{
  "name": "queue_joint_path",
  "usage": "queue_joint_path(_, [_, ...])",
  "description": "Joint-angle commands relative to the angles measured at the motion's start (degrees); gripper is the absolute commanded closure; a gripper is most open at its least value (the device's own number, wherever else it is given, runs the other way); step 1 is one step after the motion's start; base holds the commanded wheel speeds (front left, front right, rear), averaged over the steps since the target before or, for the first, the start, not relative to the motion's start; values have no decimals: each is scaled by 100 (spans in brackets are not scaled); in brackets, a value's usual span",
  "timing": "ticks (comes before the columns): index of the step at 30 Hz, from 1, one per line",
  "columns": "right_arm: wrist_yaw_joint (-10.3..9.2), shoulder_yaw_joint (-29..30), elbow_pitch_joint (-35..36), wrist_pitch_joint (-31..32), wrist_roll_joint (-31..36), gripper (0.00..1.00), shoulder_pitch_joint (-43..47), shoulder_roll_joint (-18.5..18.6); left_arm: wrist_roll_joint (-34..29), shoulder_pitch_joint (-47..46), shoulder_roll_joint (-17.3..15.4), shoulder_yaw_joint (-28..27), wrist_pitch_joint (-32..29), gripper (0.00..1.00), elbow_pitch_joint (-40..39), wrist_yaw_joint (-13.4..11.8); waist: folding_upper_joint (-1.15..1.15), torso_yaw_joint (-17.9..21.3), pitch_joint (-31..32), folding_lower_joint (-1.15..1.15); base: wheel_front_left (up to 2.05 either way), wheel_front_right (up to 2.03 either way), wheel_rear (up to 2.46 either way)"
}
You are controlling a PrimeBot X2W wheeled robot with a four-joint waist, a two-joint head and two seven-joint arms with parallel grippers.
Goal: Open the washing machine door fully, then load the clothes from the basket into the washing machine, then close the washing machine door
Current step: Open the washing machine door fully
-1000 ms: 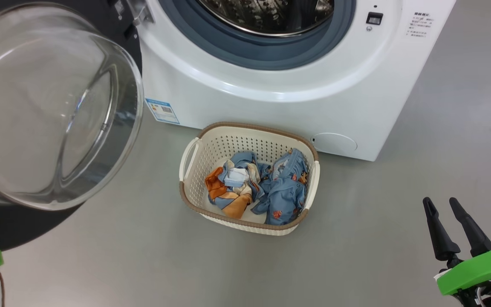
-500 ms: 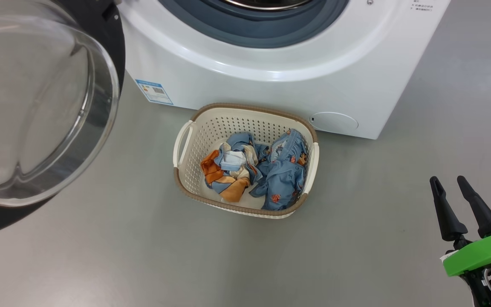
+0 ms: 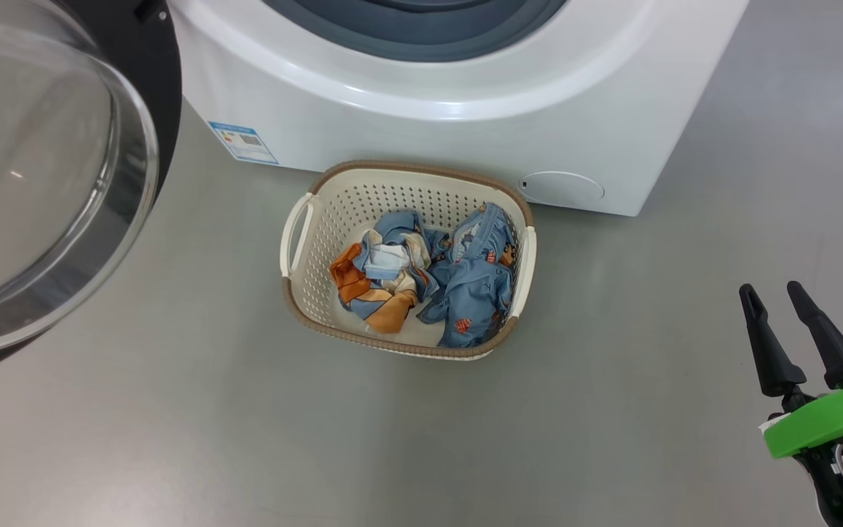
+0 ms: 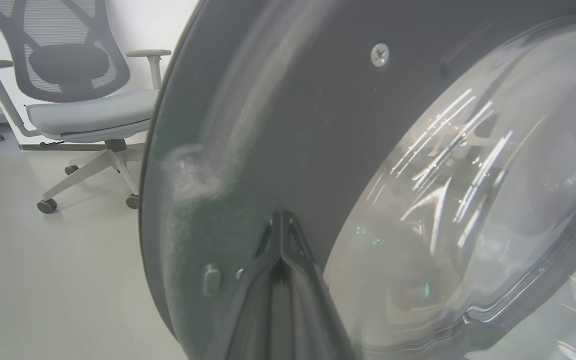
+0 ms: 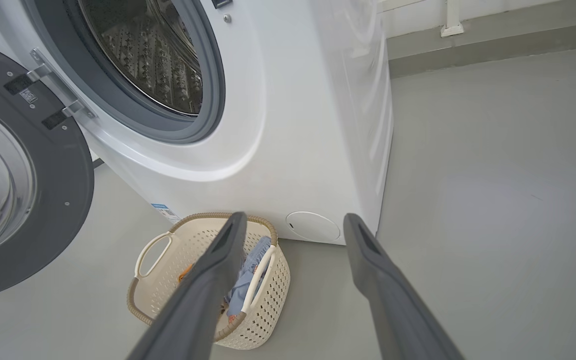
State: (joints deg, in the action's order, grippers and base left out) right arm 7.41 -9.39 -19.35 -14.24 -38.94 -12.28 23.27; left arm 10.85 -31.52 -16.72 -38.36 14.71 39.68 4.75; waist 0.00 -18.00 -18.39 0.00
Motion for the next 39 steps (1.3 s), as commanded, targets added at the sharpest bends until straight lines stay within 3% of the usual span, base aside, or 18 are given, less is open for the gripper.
queue_joint_path(1, [8,-103,140,-76,56,0,-23,99,-73,-129,-485,-201,29,100,-56,0,0,21,-44,0,0,0,0])
queue_joint_path(9, [8,-130,177,-76,62,0,-82,168,-260,-271,-611,-247,29,100,111,142,0,66,-196,0,0,0,0])
queue_joint_path(25, [8,-164,171,-76,87,0,-119,175,-377,-436,-738,-514,29,100,464,187,0,149,-209,0,0,0,0])
queue_joint_path(34, [8,-166,120,-76,59,0,-15,30,-476,-115,-578,-375,29,100,258,244,0,120,138,0,0,0,0])
queue_joint_path(35, [8,-168,113,-76,53,0,1,12,-475,-51,-538,-341,29,96,194,250,0,114,184,0,0,0,0])
queue_joint_path(37, [8,-172,96,-76,42,0,38,-24,-456,83,-450,-280,29,71,57,260,0,100,278,0,0,0,0])
queue_joint_path(39, [8,-177,80,-76,31,0,83,-61,-428,234,-358,-200,29,63,-80,266,0,87,388,0,0,0,0])
